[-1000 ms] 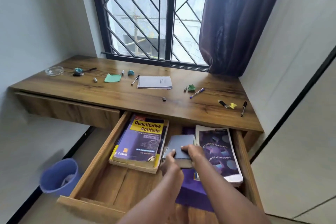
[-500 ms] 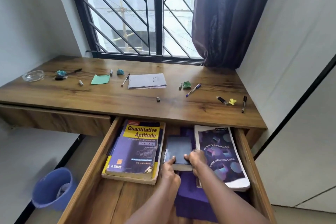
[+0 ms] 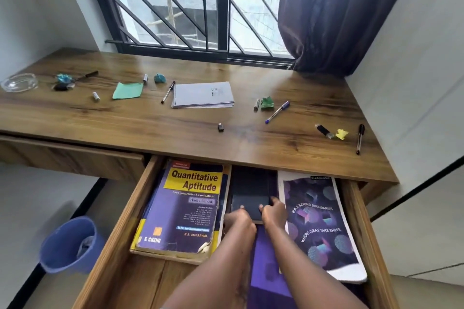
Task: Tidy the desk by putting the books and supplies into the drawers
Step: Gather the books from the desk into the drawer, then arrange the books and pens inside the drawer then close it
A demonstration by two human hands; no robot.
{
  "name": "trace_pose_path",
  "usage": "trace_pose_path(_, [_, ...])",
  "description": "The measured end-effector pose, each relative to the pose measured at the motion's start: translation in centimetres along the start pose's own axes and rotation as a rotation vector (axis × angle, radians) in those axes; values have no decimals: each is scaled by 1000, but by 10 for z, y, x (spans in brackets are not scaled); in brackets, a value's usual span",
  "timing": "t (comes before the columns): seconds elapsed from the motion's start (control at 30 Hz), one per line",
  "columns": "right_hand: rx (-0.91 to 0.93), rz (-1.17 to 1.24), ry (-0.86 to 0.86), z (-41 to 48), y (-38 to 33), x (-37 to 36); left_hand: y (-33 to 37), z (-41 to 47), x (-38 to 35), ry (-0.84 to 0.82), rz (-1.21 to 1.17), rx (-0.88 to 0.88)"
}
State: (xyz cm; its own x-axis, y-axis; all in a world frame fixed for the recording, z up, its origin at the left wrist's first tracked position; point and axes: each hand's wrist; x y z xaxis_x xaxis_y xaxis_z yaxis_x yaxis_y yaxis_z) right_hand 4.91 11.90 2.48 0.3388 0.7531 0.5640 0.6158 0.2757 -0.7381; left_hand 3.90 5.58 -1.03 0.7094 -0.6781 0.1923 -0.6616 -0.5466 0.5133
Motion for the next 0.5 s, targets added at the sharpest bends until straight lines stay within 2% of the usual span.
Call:
trace_pose_path(0.1, [36, -86, -9, -2, 1, -2, -2, 3, -7, 22, 19, -57])
trace_pose_path(0.17, [54, -128, -11, -3, -1, 0, 0, -6, -1, 30, -46, 1])
trace_pose_path(0.3, [130, -192, -30, -16, -6, 11, 7, -26, 12, -173, 0, -55])
trace_pose_path(0.43, [381, -250, -9, -31, -18, 20, 22, -37, 14, -247, 123, -104])
trace_pose_path(0.5, [525, -252, -13, -38, -32, 17, 40, -49, 23, -318, 88, -101])
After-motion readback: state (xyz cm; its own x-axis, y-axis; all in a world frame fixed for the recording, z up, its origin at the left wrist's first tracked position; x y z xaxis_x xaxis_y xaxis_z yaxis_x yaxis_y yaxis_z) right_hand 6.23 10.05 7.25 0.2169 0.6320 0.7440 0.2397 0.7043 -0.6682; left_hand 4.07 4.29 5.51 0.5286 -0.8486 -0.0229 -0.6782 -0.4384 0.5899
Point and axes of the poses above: each hand's wrist, its own z-axis towards the middle knuckle, its own x-axis out of the back of the hand, y = z × x, and after that the axes turned 9 degrees about y, right-handed
